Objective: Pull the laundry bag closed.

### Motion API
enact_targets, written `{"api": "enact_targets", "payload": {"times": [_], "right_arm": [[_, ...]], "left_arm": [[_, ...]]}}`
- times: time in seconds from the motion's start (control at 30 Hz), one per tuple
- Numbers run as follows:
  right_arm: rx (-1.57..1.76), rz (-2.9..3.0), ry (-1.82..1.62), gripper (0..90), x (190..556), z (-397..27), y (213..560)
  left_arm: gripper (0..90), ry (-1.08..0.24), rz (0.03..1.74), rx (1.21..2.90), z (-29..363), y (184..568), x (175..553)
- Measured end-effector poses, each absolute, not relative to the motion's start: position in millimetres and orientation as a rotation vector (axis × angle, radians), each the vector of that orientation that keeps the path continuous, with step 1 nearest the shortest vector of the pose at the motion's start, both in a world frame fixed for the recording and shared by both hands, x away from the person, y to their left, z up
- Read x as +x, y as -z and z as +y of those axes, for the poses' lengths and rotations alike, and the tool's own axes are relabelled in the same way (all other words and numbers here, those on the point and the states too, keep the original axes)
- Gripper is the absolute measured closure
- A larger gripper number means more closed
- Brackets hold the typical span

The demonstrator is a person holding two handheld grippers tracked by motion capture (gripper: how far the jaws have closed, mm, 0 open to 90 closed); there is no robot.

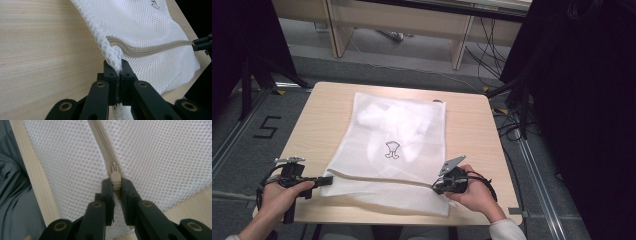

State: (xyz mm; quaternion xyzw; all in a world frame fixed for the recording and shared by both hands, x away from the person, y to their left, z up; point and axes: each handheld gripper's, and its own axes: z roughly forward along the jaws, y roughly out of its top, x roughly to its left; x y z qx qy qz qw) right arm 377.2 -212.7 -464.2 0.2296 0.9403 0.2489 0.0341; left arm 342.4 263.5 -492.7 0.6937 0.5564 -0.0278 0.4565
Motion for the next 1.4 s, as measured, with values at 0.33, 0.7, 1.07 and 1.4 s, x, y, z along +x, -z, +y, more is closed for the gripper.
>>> {"api": "enact_targets", "payload": {"times": [0.33,0.7,1.07,1.4], "right_arm": [[0.715,2.891,-0.767,82.8,377,-216,464],[0.752,2.891,-0.752,82.8,376,-221,465],[0.76,2.888,-0.734,82.8,376,-229,465],[0.83,2.884,-0.693,82.8,375,-239,465]], "left_arm": [[85.9,0.072,1.371,1.709,263,493,342],[85.8,0.067,1.373,1.709,263,493,342],[85.8,0.06,1.38,1.703,263,493,342],[85.8,0.068,1.374,1.709,264,493,343]]}}
